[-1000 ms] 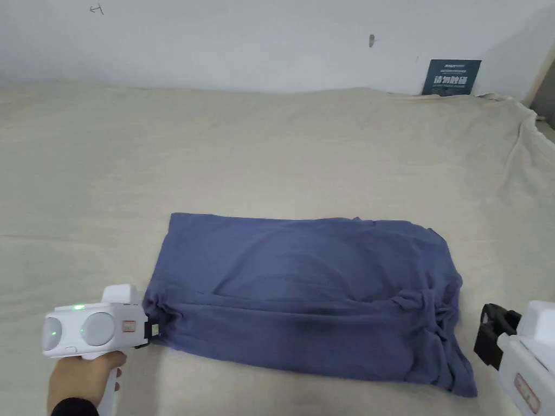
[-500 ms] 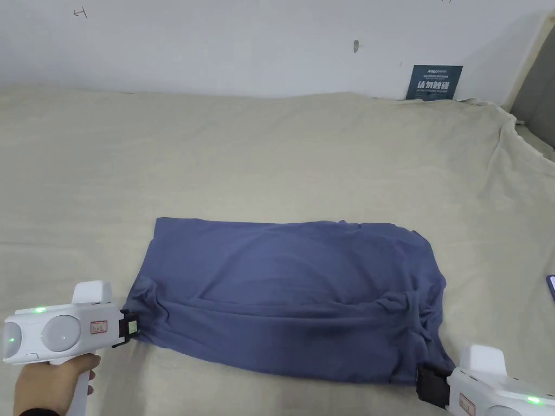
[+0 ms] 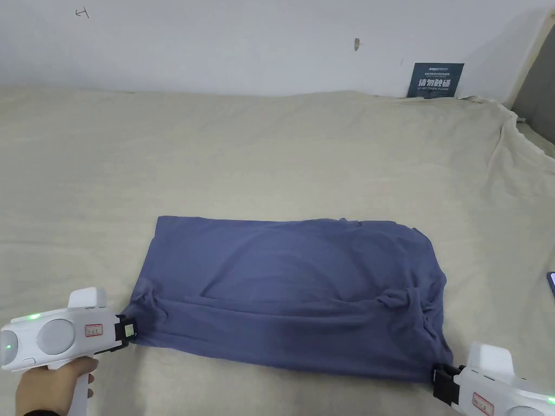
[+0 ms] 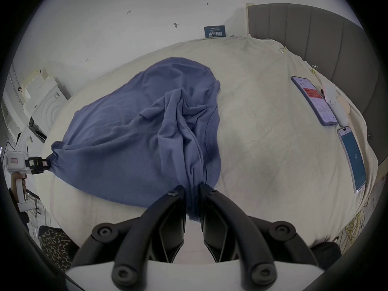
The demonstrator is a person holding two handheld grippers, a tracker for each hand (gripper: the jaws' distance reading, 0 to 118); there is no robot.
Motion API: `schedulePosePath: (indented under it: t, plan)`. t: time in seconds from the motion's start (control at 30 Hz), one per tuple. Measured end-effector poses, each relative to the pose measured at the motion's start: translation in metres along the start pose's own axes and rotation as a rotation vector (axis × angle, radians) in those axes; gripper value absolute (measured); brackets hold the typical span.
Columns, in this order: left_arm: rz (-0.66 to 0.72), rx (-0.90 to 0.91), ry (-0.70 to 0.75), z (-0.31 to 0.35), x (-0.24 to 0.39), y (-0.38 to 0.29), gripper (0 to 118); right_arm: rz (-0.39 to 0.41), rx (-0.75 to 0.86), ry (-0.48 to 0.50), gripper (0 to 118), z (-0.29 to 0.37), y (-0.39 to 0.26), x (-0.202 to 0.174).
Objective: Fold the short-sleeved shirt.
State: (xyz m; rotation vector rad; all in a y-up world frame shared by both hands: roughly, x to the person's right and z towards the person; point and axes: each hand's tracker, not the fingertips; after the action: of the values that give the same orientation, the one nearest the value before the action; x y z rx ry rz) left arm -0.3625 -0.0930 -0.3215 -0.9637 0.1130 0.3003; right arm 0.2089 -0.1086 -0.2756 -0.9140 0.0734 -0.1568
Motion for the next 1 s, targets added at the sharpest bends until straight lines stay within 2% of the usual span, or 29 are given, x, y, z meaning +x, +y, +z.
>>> schedulePosePath:
  t: [0.17,0.43,0.67,0.9,0.97,1.0]
  plan:
    - [0.021,0.015,-0.026,0.022,-0.005,-0.013,6,-0.014,0.030,0.016,10,0.023,0.002,0.011]
    - [-0.007,0.006,-0.044,0.064,-0.005,-0.070,6,0.050,0.002,-0.002,10,0.053,-0.015,0.018]
    - [0.001,-0.033,-0.004,0.046,-0.010,-0.101,6,0.037,-0.078,-0.028,10,0.032,-0.036,0.031]
    - [-0.021,-0.067,0.049,0.031,-0.003,-0.103,6,0.003,-0.144,-0.067,10,0.017,-0.040,0.024]
    - [-0.006,-0.074,0.052,0.032,-0.003,-0.100,8,0.001,-0.142,-0.069,11,0.024,-0.038,0.018]
    - [0.009,-0.082,0.049,0.034,-0.002,-0.097,16,0.004,-0.137,-0.070,14,0.027,-0.036,0.016]
